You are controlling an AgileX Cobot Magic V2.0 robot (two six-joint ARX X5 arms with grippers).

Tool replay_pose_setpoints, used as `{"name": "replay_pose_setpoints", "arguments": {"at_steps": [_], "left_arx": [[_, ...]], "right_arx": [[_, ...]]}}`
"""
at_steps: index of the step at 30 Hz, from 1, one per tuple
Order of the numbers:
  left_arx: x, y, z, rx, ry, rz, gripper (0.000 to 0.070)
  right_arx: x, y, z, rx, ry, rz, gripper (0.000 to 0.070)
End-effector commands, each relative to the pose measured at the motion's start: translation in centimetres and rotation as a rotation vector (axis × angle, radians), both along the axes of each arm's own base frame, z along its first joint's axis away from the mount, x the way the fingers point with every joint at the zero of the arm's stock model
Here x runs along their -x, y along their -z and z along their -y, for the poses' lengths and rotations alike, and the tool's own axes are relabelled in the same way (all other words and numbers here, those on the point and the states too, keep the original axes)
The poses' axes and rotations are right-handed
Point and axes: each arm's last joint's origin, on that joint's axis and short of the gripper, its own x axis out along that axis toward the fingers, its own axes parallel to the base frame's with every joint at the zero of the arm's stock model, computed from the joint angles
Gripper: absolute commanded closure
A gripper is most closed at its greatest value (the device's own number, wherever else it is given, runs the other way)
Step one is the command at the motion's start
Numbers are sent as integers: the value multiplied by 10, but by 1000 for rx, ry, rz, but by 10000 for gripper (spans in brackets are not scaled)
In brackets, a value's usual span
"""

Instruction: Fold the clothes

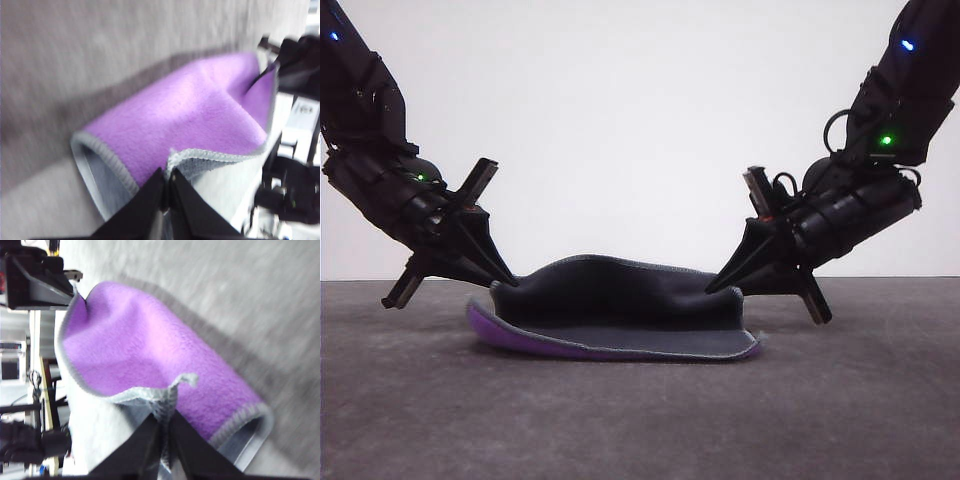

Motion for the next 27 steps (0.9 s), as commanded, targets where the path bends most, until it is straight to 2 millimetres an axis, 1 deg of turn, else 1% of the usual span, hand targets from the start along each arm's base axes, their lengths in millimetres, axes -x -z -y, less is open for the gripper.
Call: {"name": "replay_pose_setpoints", "arguments": {"at_steps": [1, 10, 12, 13, 15, 17, 19, 20, 21, 22, 27], "left_arx": [[-3, 2, 0, 7, 43, 31, 700], [7, 1, -1, 6, 79, -38, 700], [8, 1, -1, 6, 79, -48, 684], [8, 1, -1, 6, 79, -51, 653], [9, 1, -1, 6, 78, -56, 575], [9, 1, -1, 6, 78, -60, 455], [10, 0, -1, 5, 78, -73, 327], [11, 0, -1, 5, 78, -79, 288], [11, 0, -1, 5, 78, -83, 262], [11, 0, -1, 5, 78, -86, 257], [15, -1, -2, 7, 96, -104, 256]], "right_arx": [[-2, -2, -1, -1, -25, 30, 696], [9, 1, -1, 24, -64, -33, 694], [10, 1, -1, 25, -69, -40, 673], [11, 1, -1, 26, -70, -43, 645], [12, 1, -1, 27, -72, -54, 541], [12, 1, -1, 28, -74, -57, 440], [13, 1, 0, 28, -78, -57, 354], [13, 1, 0, 28, -81, -56, 321], [13, 1, 0, 29, -83, -54, 291], [14, 1, 0, 29, -85, -54, 269], [16, -10, 1, 27, -101, -11, 256]]}}
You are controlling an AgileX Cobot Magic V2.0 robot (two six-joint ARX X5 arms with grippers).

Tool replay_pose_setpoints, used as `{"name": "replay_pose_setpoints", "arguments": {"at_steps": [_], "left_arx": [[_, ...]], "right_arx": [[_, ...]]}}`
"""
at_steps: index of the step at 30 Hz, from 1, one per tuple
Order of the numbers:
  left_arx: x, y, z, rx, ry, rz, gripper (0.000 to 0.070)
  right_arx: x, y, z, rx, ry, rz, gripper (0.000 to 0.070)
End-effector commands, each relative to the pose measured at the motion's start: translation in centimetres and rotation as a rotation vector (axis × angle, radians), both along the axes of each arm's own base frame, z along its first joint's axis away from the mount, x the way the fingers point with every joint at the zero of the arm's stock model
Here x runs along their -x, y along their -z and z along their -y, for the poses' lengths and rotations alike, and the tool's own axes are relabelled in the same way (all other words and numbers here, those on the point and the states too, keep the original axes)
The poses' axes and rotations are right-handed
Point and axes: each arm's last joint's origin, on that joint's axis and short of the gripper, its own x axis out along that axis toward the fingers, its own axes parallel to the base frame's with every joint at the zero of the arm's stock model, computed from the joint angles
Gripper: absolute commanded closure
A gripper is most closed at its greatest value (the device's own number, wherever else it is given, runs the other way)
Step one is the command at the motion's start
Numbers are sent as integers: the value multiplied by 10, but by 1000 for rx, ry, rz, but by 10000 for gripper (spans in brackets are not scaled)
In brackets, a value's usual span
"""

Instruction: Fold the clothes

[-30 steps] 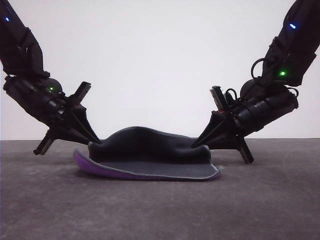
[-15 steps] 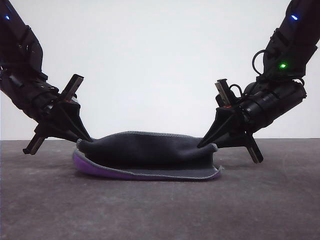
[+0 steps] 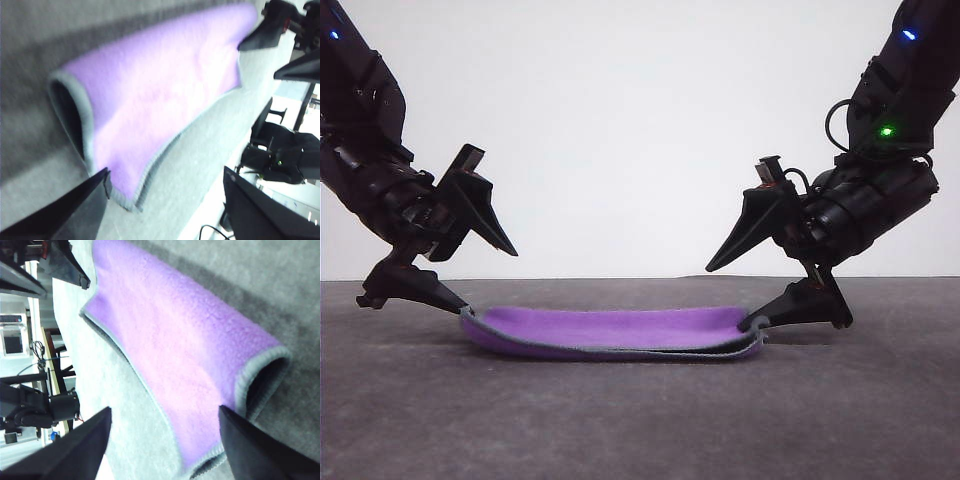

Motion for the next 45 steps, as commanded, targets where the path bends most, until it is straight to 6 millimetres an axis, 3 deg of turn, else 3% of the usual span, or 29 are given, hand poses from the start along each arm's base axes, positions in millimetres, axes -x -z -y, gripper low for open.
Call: {"name": "replay_pose_setpoints", "arguments": {"at_steps": [1, 6, 12, 21, 26, 29, 33, 40, 45], "left_arx": [[-4, 1, 0, 11, 20, 24, 256], [-3, -8, 0, 10, 24, 54, 257], [0, -33, -8, -101, 10, 147, 257], [22, -113, -28, -362, -108, 419, 265], [51, -158, -33, -494, -163, 538, 264], [67, -175, -34, -507, -180, 577, 264], [89, -181, -37, -572, -198, 594, 264], [109, -179, -46, -584, -239, 575, 264], [108, -179, -50, -588, -255, 574, 264]], "right_arx": [[-2, -12, -2, -12, -22, 69, 256], [3, -40, 1, 66, -11, 163, 255], [20, -89, 8, 237, 24, 314, 256], [74, -179, 19, 363, 107, 577, 256], [113, -206, 20, 437, 118, 647, 255], [128, -201, 21, 454, 114, 634, 256], [138, -167, 22, 471, 141, 561, 256], [127, -89, 17, 367, 272, 462, 256], [110, -60, 10, 280, 278, 388, 256]]}}
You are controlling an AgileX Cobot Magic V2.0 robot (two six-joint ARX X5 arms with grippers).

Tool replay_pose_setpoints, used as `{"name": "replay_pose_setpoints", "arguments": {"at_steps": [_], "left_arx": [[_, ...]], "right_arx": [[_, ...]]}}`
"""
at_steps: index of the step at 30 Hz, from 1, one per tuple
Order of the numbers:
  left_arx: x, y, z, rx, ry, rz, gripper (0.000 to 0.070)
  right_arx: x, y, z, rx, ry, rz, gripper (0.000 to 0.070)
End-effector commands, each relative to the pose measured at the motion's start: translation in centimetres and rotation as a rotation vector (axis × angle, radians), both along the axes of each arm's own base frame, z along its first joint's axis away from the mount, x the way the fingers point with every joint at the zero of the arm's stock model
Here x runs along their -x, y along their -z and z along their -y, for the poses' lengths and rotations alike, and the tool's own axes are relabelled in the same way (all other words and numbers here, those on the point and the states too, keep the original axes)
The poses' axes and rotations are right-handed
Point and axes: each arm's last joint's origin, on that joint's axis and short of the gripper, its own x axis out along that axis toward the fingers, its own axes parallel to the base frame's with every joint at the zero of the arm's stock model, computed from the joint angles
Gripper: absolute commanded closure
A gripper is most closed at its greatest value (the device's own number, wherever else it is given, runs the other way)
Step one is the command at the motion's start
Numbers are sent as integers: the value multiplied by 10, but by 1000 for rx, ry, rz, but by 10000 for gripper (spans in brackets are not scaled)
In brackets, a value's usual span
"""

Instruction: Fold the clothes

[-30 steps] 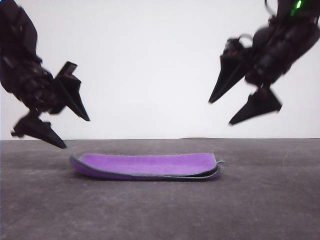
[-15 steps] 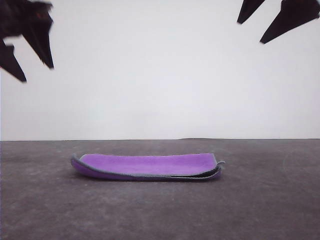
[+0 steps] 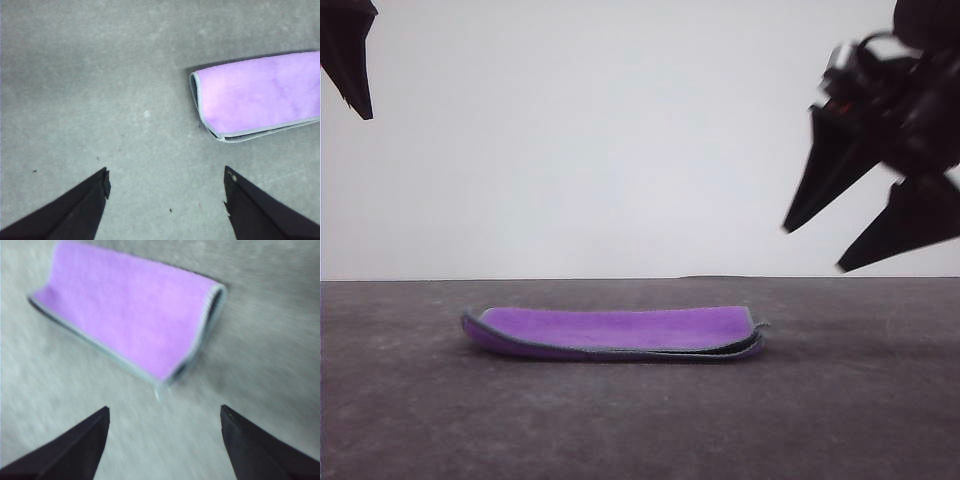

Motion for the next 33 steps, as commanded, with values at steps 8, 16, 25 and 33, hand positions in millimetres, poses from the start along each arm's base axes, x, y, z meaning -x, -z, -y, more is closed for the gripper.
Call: {"name": "replay_pose_setpoints", "arguments": {"at_steps": [8, 16, 25, 33], "left_arx": [[-2, -2, -2, 3, -16, 5, 264], [-2, -2, -2, 6, -22, 2, 264], [-1, -1, -1, 7, -23, -4, 264], [-1, -1, -1, 8, -24, -5, 264]], "right_arx": [[-30, 38, -12, -109, 46, -109, 259], [-39, 64, -16, -151, 59, -193, 259], [-41, 66, -26, -176, 61, -204, 261], [-41, 66, -31, -144, 88, -189, 288]]}}
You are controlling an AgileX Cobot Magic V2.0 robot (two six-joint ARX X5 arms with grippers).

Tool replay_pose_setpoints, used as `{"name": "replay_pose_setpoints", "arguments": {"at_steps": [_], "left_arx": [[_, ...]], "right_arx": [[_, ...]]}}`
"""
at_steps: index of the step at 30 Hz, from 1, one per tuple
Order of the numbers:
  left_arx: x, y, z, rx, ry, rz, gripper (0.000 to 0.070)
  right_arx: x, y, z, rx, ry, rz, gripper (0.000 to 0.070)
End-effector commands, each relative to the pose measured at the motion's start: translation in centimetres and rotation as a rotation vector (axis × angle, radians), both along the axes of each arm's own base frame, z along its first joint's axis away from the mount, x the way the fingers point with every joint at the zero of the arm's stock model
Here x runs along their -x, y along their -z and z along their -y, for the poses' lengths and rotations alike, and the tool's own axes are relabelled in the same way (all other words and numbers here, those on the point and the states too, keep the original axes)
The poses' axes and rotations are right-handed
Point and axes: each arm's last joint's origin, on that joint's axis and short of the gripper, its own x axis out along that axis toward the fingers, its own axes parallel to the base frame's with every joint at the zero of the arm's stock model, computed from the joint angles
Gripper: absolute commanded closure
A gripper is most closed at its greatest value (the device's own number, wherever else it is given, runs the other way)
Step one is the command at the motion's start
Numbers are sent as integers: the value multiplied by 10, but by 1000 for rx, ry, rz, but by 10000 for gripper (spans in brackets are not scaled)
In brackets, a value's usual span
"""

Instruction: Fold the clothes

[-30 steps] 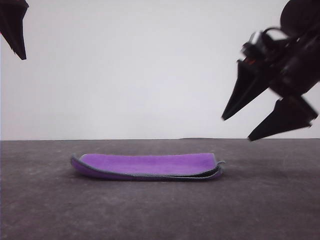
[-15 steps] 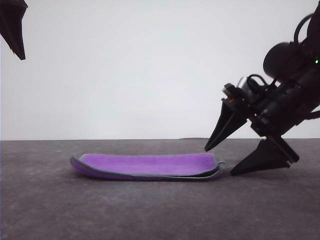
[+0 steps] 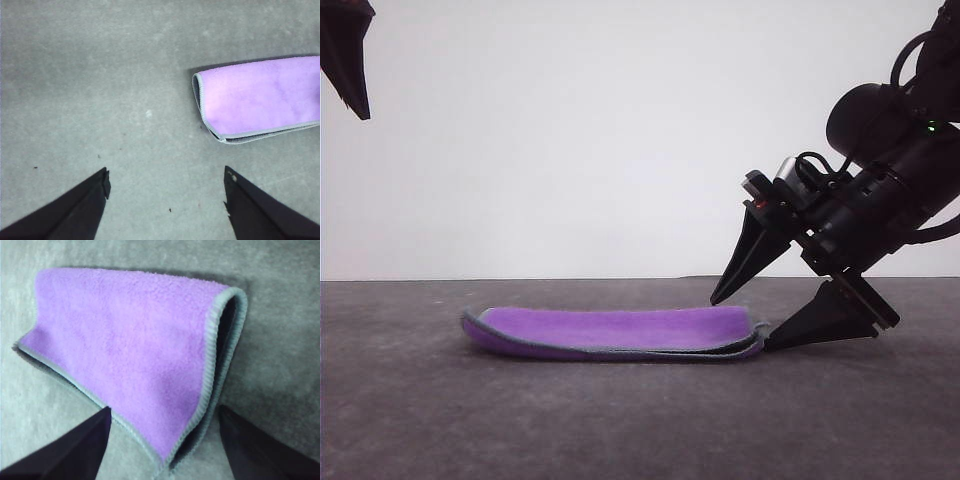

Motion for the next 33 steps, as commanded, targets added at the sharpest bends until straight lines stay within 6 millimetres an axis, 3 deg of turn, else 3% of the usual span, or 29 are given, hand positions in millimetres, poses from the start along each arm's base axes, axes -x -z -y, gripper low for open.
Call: {"name": "replay_pose_setpoints", "arguments": {"at_steps": [1, 4, 6, 12, 18, 31, 33], "left_arx": [[-2, -2, 0, 1, -2, 4, 264], [-2, -2, 0, 1, -2, 4, 264], [-2, -1, 0, 1, -2, 4, 264], [-2, -1, 0, 0, -2, 2, 264], [-1, -1, 0, 0, -2, -7, 264], [-1, -1, 0, 1, -2, -6, 264], [-1, -1, 0, 1, -2, -7, 264]], "right_arx": [[-3, 4, -4, -2, 5, -11, 308], [-3, 3, -4, -12, 5, -16, 430], [-3, 4, -6, -16, 7, -26, 461], [-3, 12, -12, -12, -8, -44, 459], [-4, 15, -13, -11, -28, -31, 362], [-6, 16, -1, 13, -11, -22, 364], [-5, 16, -5, 9, -19, -23, 403]]}}
